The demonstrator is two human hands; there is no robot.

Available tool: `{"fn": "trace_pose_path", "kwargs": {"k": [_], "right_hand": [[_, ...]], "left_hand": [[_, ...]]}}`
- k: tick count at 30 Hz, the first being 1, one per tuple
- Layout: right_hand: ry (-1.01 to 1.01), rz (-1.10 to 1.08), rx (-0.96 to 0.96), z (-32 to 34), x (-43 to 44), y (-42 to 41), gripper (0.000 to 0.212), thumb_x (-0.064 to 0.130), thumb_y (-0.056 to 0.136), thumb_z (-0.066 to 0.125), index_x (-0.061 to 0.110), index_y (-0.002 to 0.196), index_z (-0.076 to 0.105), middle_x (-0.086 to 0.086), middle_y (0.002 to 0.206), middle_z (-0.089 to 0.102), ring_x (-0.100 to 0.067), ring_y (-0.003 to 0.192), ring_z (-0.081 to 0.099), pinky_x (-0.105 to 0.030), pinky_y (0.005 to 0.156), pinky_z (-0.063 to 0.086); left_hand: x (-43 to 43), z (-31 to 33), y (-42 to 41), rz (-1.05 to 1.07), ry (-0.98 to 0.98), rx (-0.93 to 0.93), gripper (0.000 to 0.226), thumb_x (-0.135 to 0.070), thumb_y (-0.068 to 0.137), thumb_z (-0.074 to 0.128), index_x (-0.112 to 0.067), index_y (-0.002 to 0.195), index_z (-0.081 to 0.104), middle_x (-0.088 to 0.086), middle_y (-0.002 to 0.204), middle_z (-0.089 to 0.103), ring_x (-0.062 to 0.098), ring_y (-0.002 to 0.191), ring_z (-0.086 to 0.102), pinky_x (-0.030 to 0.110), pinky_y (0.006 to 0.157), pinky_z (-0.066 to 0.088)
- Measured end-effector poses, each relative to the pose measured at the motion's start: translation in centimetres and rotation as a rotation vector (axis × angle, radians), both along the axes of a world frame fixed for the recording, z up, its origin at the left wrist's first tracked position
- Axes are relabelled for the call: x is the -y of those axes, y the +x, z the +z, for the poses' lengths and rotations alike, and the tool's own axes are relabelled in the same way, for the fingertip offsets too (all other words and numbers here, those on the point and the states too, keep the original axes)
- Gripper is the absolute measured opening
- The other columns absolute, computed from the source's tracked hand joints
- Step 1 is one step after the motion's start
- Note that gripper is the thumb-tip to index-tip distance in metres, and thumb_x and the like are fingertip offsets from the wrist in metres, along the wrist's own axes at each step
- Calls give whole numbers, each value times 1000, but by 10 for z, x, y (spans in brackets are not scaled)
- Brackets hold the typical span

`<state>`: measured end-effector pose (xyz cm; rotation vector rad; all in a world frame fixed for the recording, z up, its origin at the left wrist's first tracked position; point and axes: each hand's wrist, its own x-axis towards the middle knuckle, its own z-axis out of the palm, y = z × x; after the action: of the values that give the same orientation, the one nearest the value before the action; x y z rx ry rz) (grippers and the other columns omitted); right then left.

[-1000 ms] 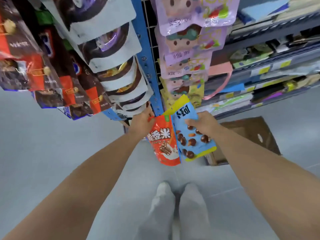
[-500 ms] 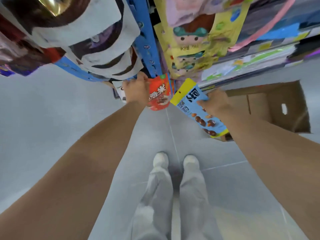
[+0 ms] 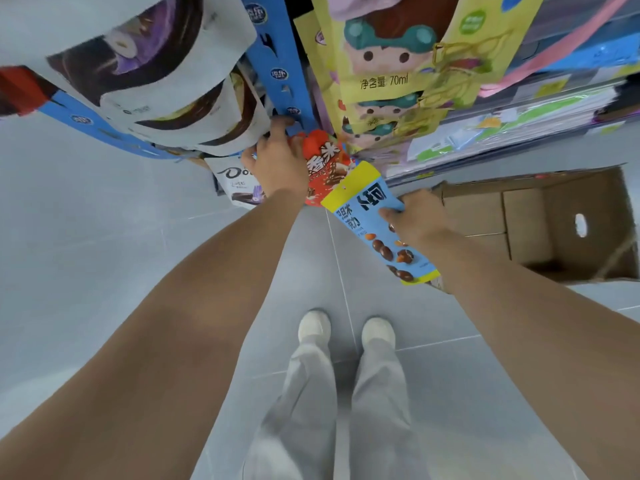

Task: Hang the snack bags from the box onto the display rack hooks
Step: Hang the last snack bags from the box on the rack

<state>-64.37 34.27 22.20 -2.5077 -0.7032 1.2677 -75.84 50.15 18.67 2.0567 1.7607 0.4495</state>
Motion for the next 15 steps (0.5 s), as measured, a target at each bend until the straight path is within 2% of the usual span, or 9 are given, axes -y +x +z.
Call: {"fn": "trace_pose_path", "kwargs": {"k": [2,5,8,10,13,15], "right_hand": [[19,-33,-32,2,2,3,30,32,89,58,8,72,62,-15,83,69,-32,75,67,-43,75,57],[96,-188,-187,7,6,8,28,30,88,62,3,88,69,-10,77,65,-25,67,61,-32,66,53],[139,-321,-379,10,11,13,20,33,85,66,13,85,70,-4,87,68,-24,85,64,-39,88,53],[163,-381,-478,9,14,16,15,34,82,69,20,83,71,-5,97,71,-28,96,66,-46,96,50],[195,-478,-591,8,14,15,29,30,82,69,12,105,69,-12,111,69,-32,104,65,-51,96,49],[198,-518,-623,7,12,15,35,30,81,69,11,110,68,-12,111,69,-32,102,66,-50,95,49]], "left_hand": [[3,2,-2,4,22,21,26,-18,91,45,-24,113,57,3,96,67,20,98,58,33,100,22],[1,7,-1,24,-4,44,20,-22,91,45,-23,104,61,1,94,67,19,99,56,36,101,21],[-4,17,7,73,-72,45,19,-25,90,45,-23,95,62,0,93,66,19,100,54,41,107,19],[-6,25,14,129,-136,28,19,-25,87,45,-24,91,63,-2,93,67,19,101,55,44,111,16],[-14,34,21,261,-317,109,16,-26,83,47,-24,88,62,-1,98,68,20,104,55,46,115,10],[-21,36,22,270,-436,173,20,-27,85,48,-20,96,63,4,109,67,26,109,56,43,111,28]]}}
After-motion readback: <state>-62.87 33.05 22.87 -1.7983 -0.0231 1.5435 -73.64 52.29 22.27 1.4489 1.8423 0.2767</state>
